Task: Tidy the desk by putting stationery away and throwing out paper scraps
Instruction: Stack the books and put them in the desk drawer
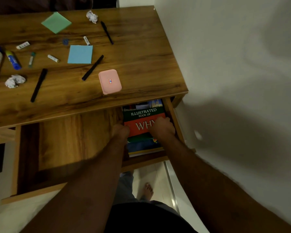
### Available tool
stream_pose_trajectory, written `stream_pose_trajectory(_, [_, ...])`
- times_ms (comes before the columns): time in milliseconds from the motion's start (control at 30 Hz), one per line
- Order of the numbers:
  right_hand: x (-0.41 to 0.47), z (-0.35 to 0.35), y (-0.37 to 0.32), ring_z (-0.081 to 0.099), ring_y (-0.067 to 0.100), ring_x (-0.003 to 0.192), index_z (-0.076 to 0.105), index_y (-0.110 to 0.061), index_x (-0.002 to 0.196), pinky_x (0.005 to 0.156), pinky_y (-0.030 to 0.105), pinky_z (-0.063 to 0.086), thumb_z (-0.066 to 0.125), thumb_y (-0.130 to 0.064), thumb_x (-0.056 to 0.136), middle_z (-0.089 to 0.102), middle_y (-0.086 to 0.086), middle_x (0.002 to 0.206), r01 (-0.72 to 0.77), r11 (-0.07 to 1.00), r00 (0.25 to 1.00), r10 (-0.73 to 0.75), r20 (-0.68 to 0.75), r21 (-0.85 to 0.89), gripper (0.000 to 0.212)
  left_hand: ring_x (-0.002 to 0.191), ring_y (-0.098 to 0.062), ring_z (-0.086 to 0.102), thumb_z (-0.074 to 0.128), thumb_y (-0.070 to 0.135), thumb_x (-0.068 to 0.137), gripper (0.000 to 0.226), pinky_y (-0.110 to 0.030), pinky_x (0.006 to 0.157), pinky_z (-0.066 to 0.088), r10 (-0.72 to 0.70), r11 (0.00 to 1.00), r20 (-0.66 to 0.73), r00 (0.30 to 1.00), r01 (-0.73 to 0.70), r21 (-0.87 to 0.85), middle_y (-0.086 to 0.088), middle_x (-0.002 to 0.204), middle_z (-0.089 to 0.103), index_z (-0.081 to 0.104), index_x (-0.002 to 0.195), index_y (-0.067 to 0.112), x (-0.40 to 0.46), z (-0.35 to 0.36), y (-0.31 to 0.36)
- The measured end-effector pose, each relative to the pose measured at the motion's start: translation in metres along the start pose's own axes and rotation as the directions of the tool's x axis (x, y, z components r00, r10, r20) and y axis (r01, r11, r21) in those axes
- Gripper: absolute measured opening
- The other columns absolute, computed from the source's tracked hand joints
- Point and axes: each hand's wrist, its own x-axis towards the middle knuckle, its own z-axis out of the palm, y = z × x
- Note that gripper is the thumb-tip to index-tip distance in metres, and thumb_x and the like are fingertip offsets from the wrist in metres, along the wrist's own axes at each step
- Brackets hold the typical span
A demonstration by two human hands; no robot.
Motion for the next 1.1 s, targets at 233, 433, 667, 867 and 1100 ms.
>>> stream_pose_trajectory(233, [-0.002,0.002,-0.006,0.046,0.035,0.125,0.05,-0.016,0.13,0.095,0.048,0.048,0.066,-0.038,0.085,0.043,0.015,0.138,0.097,0.989,0.994,-0.101,-0.037,-0.108,0.053,0.093,-0.034,0.066,0.056,0.006,0.088,0.029,-0.052,0.08,0.058,0.005,0.999,-0.023,1.0,-0.005,0.036,-0.019,0.113,0.067,0.061,0.117,0.009,0.004,0.001,-0.006])
stream_pose_trajectory(433, [0.004,0.002,0.006,0.062,0.031,0.105,0.062,-0.014,0.111,0.092,0.044,0.052,0.063,-0.035,0.088,0.064,0.01,0.115,0.105,0.994,0.99,-0.101,0.095,-0.037,0.031,0.1,-0.034,0.064,0.051,0.014,0.095,0.021,-0.037,0.082,0.054,0.022,0.956,-0.062,0.998,-0.003,0.292,-0.02,0.112,0.065,0.063,0.109,0.001,-0.013,0.006,-0.002])
stream_pose_trajectory(667, [0.001,0.013,0.015,0.045,0.036,0.127,0.046,-0.014,0.137,0.104,0.048,0.042,0.063,-0.041,0.089,0.043,0.017,0.14,0.129,0.985,0.985,-0.114,0.127,-0.113,0.057,0.112,-0.029,0.062,0.044,0.018,0.098,0.031,-0.033,0.077,0.053,-0.015,0.925,-0.008,1.0,0.017,0.379,-0.013,0.123,0.061,0.057,0.125,0.006,-0.015,0.008,0.001])
stream_pose_trajectory(867, [0.002,0.016,0.017,0.037,0.035,0.131,0.041,-0.017,0.14,0.104,0.048,0.04,0.072,-0.041,0.082,0.036,0.015,0.144,0.153,0.97,0.984,-0.133,0.118,-0.187,0.07,0.107,-0.029,0.062,0.044,0.021,0.101,0.026,-0.033,0.083,0.049,0.048,0.835,0.08,0.996,-0.084,0.544,-0.016,0.12,0.061,0.055,0.12,0.006,-0.015,0.006,0.004])
stream_pose_trajectory(1100, [0.0,0.006,0.016,0.043,0.037,0.129,0.041,-0.014,0.14,0.107,0.049,0.04,0.066,-0.049,0.084,0.042,0.018,0.141,0.174,0.974,0.98,-0.155,0.126,-0.148,0.071,0.107,-0.034,0.06,0.05,0.014,0.099,0.038,-0.033,0.077,0.05,0.08,0.849,0.25,0.965,-0.198,0.491,-0.022,0.129,0.057,0.045,0.135,0.002,-0.031,-0.013,0.019])
